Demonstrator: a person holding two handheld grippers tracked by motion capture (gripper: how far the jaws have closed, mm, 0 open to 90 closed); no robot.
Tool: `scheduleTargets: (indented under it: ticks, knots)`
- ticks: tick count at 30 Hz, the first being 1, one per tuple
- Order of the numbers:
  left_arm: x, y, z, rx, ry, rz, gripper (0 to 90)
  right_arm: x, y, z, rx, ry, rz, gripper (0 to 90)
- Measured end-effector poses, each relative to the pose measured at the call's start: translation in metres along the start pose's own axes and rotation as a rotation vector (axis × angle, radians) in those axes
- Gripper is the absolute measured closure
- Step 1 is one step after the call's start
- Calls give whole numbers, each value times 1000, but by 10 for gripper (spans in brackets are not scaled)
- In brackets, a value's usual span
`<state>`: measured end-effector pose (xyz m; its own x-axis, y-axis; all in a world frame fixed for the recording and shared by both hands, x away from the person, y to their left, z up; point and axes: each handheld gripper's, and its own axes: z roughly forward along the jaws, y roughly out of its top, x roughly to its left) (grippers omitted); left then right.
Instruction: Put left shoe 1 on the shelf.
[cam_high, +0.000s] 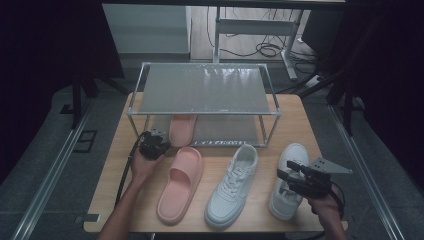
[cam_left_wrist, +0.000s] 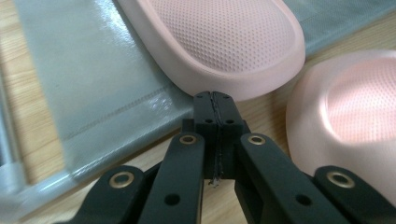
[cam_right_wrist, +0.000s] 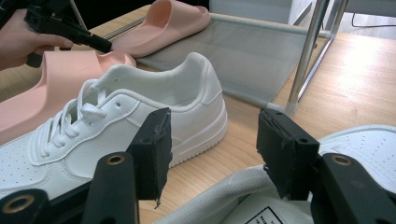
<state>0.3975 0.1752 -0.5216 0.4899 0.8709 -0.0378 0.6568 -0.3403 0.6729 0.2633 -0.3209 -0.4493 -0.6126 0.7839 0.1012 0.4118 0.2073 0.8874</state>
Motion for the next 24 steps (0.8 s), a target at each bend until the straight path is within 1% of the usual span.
scheduleTargets:
  ticks: [6,12,17,19,21,22,23,24]
  knots:
    - [-4,4,7,-5,-14,-6,899,0,0,-1,0,0,-1,454]
    - [-6,5,9,-14,-15,-18,899,0,0,-1,1,0,-1,455]
    - [-7,5,9,-13,-14,-18,898,0,0,0,1,0,-2,455]
    - [-6,5,6,-8,-9,-17,895,0,0,-1,-2,0,0,455]
    - [-7,4,1,-18,-5,-17,894,0,0,-1,-3,0,0,454]
    - [-6,3,-6,-28,0,-5,894,0,1,-2,-6,-2,2,454]
    - [-6,3,-6,-28,0,-5,894,0,1,-2,-6,-2,2,454]
    - [-6,2,-11,-27,5,3,894,-1,1,-3,-7,-4,1,454]
